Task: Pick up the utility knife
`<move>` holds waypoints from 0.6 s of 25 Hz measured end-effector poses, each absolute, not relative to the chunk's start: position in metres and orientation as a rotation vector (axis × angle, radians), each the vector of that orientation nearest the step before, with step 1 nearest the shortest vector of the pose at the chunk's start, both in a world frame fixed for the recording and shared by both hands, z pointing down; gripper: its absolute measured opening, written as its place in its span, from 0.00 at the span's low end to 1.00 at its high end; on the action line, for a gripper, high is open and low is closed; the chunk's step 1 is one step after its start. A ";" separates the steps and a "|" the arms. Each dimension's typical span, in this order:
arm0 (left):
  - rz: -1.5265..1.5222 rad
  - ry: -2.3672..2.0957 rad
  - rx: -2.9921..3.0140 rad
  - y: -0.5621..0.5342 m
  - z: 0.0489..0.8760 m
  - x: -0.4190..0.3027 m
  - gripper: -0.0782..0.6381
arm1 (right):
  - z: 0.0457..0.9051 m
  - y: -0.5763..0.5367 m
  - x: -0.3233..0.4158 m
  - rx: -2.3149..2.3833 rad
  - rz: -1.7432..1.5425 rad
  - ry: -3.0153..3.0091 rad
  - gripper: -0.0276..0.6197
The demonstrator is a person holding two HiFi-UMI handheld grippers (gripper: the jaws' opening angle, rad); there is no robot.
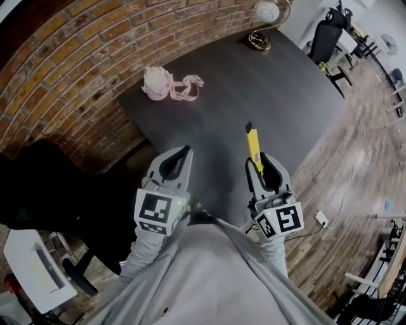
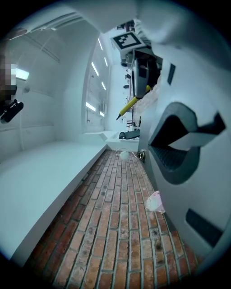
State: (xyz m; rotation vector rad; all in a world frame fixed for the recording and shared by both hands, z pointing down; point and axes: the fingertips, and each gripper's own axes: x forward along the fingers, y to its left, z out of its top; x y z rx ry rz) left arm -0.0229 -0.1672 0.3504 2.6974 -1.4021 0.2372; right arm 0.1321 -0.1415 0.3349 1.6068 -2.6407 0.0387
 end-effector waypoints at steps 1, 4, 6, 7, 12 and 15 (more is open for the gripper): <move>0.236 -1.402 2.695 -0.167 0.351 -0.023 0.13 | 0.335 -0.141 0.132 1.607 0.038 -2.642 0.26; 0.236 -1.408 2.693 -0.166 0.350 -0.024 0.13 | 0.334 -0.141 0.130 1.605 0.039 -2.647 0.26; 0.237 -1.412 2.691 -0.166 0.351 -0.025 0.13 | 0.334 -0.141 0.130 1.602 0.042 -2.651 0.26; 0.239 -1.412 2.689 -0.166 0.352 -0.026 0.13 | 0.334 -0.141 0.129 1.602 0.044 -2.653 0.26; 0.248 -1.416 2.682 -0.167 0.354 -0.029 0.13 | 0.335 -0.141 0.127 1.604 0.053 -2.658 0.26; 0.245 -1.421 2.677 -0.167 0.353 -0.030 0.13 | 0.336 -0.141 0.128 1.605 0.055 -2.656 0.26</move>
